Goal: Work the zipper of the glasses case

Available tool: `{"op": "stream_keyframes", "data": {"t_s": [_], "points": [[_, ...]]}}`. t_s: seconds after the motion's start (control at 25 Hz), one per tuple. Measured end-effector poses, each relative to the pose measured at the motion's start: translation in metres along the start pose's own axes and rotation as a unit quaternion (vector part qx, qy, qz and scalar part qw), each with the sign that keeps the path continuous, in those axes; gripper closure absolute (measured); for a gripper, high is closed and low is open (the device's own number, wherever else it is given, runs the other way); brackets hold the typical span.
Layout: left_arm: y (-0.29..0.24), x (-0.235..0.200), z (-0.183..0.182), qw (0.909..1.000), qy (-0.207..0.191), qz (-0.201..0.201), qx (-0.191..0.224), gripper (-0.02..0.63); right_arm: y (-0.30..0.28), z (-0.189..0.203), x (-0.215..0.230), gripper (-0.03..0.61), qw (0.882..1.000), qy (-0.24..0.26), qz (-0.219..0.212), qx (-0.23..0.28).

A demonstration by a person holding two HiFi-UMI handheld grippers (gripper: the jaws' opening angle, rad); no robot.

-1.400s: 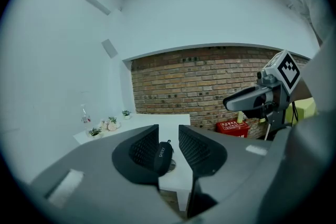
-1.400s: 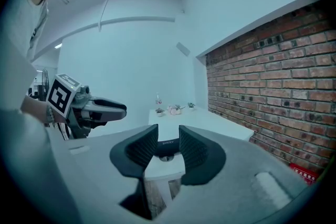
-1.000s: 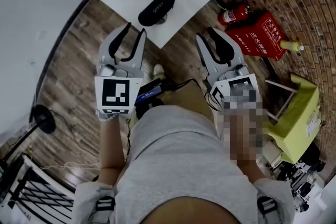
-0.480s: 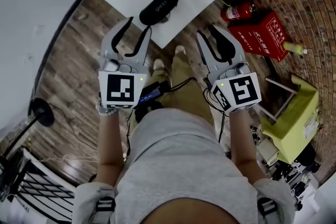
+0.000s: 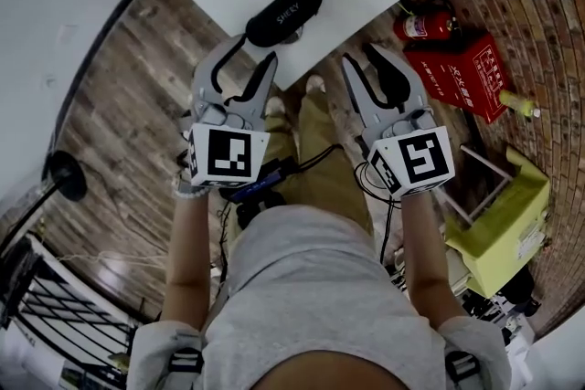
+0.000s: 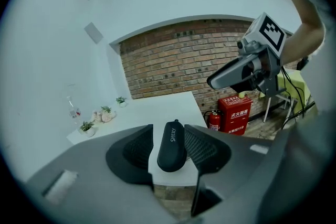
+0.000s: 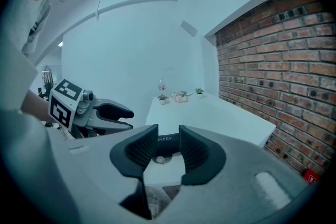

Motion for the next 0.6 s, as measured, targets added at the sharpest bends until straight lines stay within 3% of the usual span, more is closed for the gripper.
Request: {"op": "stream_keyframes", "data": {"t_s": [0.28, 0.6], "points": [[-0.022, 0.013, 0.025, 0.9992, -0.020, -0.008, -0.033, 0.408, -0.014, 0.018, 0.006, 0.459, 1.000, -0.009, -0.016, -0.021], [-0.045, 0.023, 0.041, 0.9954, -0.079, 0.007, -0.054, 0.383, -0.024, 0.040, 0.017, 0.459, 0.999, -0.011, -0.020, -0.044]]}}
Point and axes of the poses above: the fingertips, and each gripper's own axes: y backward along the fingers, x to its right, z out of its underside, the point moved 1 cm from there along y, backward along the fingers, and after that the axes turned 2 degrees about -z, right-handed, at the moved point
